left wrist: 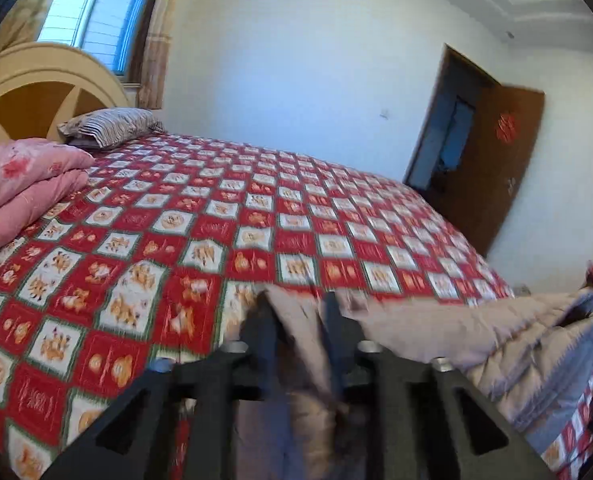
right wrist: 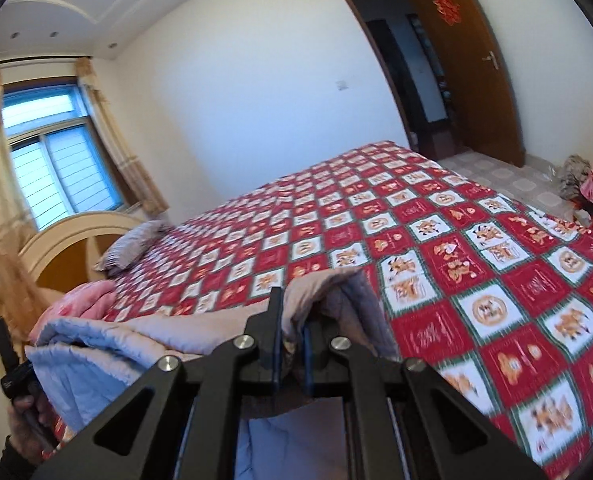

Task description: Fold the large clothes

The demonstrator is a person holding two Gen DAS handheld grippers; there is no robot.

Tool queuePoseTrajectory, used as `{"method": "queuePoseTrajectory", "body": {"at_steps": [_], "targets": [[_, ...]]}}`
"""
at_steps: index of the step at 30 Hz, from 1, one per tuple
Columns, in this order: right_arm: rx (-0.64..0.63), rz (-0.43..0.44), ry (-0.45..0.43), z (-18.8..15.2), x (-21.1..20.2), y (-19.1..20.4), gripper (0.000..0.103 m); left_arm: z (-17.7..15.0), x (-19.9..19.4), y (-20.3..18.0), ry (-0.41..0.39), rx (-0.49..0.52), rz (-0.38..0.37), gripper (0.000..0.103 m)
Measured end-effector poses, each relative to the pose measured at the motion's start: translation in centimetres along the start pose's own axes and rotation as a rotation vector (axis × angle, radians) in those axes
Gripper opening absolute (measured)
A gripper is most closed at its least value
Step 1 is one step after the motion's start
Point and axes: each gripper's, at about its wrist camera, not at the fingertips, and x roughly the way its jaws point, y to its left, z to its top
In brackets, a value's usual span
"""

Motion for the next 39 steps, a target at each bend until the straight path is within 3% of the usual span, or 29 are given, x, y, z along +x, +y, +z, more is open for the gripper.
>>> {"method": "queuePoseTrajectory", "body": {"at_steps": [1, 2, 4, 7, 14, 16, 19, 21, 23, 26, 29, 31, 34, 36, 39], "targets": [[0.006, -0.01, 0.009, 0.6, 1.4, -0.2, 0.01, 0.4, 0.3, 0.3, -0.023, -0.012, 0.035, 0.097], [0.005, -0.026, 0.019, 1.0, 2.6, -0.4, 0.01, 1.0, 0.8, 0.8, -0.037, -0.031, 0.061, 0.102], [0.01, -0.041, 0.047, 1.4, 4.7, -0.8, 0.01, 2.0, 2.3, 1.8, -0.04, -0.064, 0.074, 0.102], [0.009, -0.091, 0.083, 1.5, 8.3, -1.3, 0.01, 2.3, 4.8, 2.0, -0.021, -0.046, 0.166, 0.102], [0.018, -0.193, 0.14, 0.9, 16.4, -2.7, 0.017, 0.0, 10.2, 1.0, 0.062, -0.027, 0.284, 0.102], [0.056, -0.215, 0.177, 0.8, 18.3, -3.4, 0.029, -0.7, 10.2, -0.4, 0.066, -0.012, 0.307, 0.102], [0.107, -0.172, 0.182, 1.0, 18.0, -3.5, 0.055, -1.9, 8.5, -4.2, -0.004, 0.1, 0.332, 0.102], [0.021, -0.201, 0.137, 0.9, 16.3, -1.6, 0.084, -2.6, 7.6, -6.8, -0.057, 0.176, 0.34, 0.102], [-0.073, -0.239, 0.07, 0.3, 14.3, 0.8, 0.094, -3.2, 7.6, -9.0, -0.075, 0.234, 0.304, 0.102], [-0.143, -0.206, 0.055, -1.3, 12.9, 3.8, 0.094, -4.1, 9.5, -11.6, -0.052, 0.321, 0.292, 0.102], [-0.277, -0.165, 0.134, -4.5, 14.4, 7.4, 0.094, -5.2, 13.3, -12.4, -0.005, 0.392, 0.36, 0.102], [-0.361, -0.16, 0.18, -6.5, 16.4, 8.9, 0.094, -5.3, 15.2, -11.6, 0.043, 0.371, 0.396, 0.102], [-0.427, -0.221, 0.219, -7.4, 19.1, 9.1, 0.093, -5.2, 18.1, -8.8, 0.13, 0.275, 0.423, 0.102], [-0.392, -0.241, 0.237, -7.3, 20.4, 7.9, 0.094, -5.2, 19.3, -6.7, 0.163, 0.187, 0.403, 0.102], [-0.328, -0.247, 0.249, -7.3, 21.4, 6.5, 0.094, -5.7, 20.3, -5.7, 0.161, 0.147, 0.381, 0.102]]}}
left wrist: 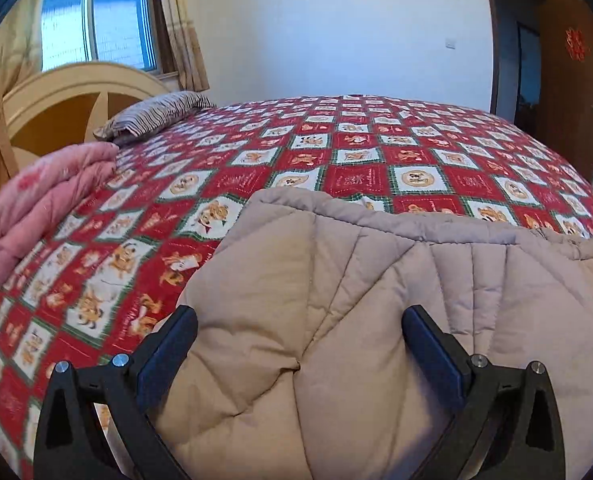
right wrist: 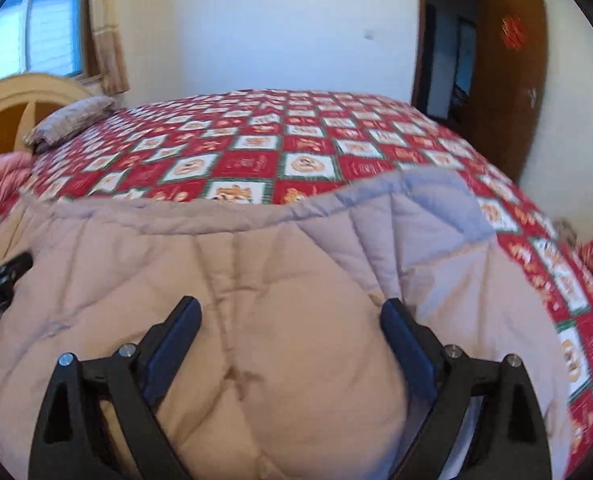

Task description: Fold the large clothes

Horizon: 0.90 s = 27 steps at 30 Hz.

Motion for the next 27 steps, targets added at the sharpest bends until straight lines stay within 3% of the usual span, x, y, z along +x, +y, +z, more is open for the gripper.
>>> {"method": "queuePoseTrajectory", "body": {"at_steps": [8, 27], "targets": [[0.046, 0.022, 0.021, -0.6, 1.5, -0.7, 0.095, -0.9, 2.2, 0.2, 0.058, -0.042, -0.049, 0.102], [0.02, -0.025, 0.099, -0.8, 4.1, 0.1, 0.1, -1.3, 3.3, -0.7, 0.102, -0.016, -0.018, 0.102]]}}
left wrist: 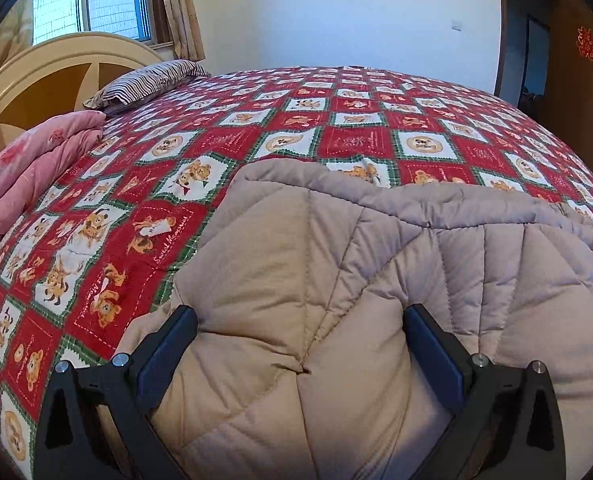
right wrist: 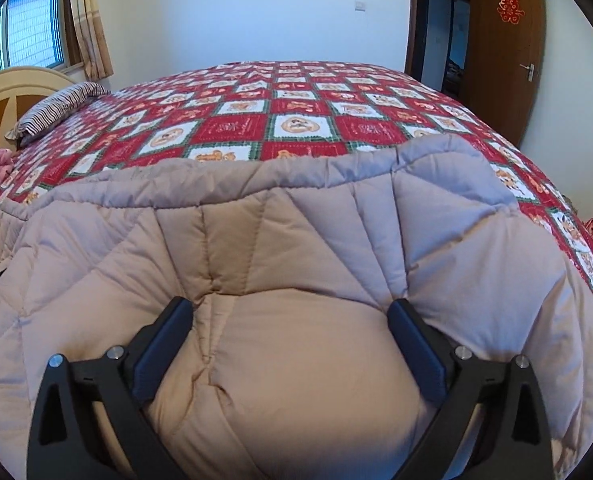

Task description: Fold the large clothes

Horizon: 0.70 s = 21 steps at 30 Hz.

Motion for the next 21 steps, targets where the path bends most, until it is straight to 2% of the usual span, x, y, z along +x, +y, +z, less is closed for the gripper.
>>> {"method": "queuePoseTrajectory", "body": {"at_steps": [11, 15, 17, 18, 19, 21], "targets": [[-0.034, -0.045, 0.031, 0.1, 0.7, 0.6, 0.101, 0.0, 0.0, -0.1, -0.004, 0.015, 0.023, 0.102], [-0.044, -0.058, 0.045, 0.3, 0.6, 0.8, 0.101, 1.0, -1.3, 0.3, 0.028, 0.036, 0.015, 0.102], [-0.049, -0.079, 0.057, 0.9, -0.5, 0.8, 0.099, 1.6, -3.7, 1.2, -0.013, 0.026, 0.006, 0.102], [-0.037, -0.082, 0.046, 1.2, -1.2, 0.7, 0.098, 1.9, -5.4, 2.1, -0.059, 0.009, -0.02, 0.102], [0.006, -0.074, -0.016, 1.8, -3.1, 0.6, 0.098, 2.1, -6.9, 3.0, -0.104, -0.008, -0.046, 0.102], [0.035, -0.072, -0.082, 2.7, -4.8, 1.2, 0.1, 2.5, -8.4, 4.7, -0.158, -0.037, -0.03, 0.102]]}}
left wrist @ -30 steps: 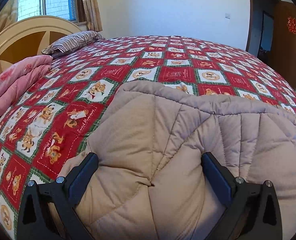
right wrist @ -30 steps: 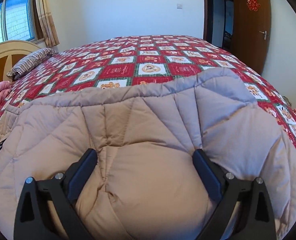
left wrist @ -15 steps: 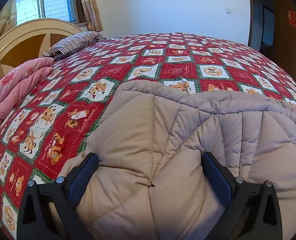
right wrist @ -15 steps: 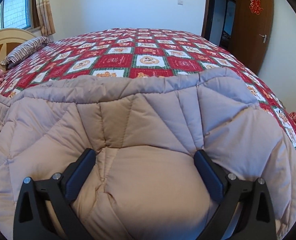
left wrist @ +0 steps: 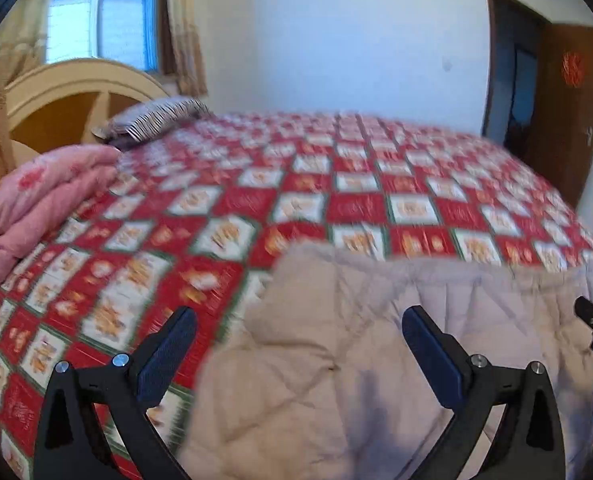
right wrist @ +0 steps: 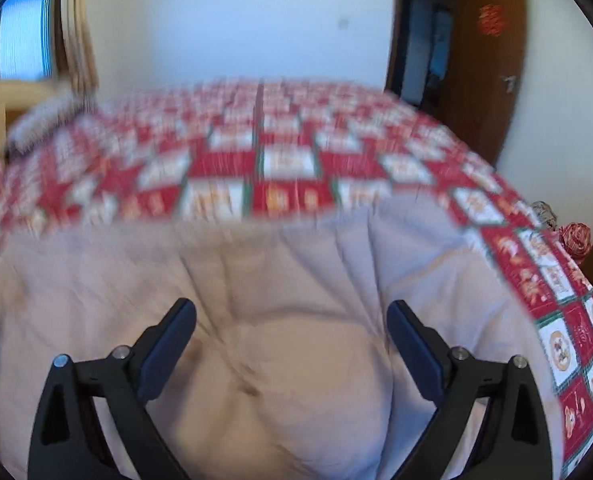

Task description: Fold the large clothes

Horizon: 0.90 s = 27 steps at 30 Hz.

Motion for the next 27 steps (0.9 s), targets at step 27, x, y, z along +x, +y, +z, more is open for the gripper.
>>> {"method": "queuePoseTrajectory", "body": {"at_steps": [27], "targets": [[-0.199, -0.019, 0.162, -1.3, 7.4, 7.7, 0.103, -3.9, 6.1, 0.6, 0.226, -0.038, 0.063, 0.102]]}}
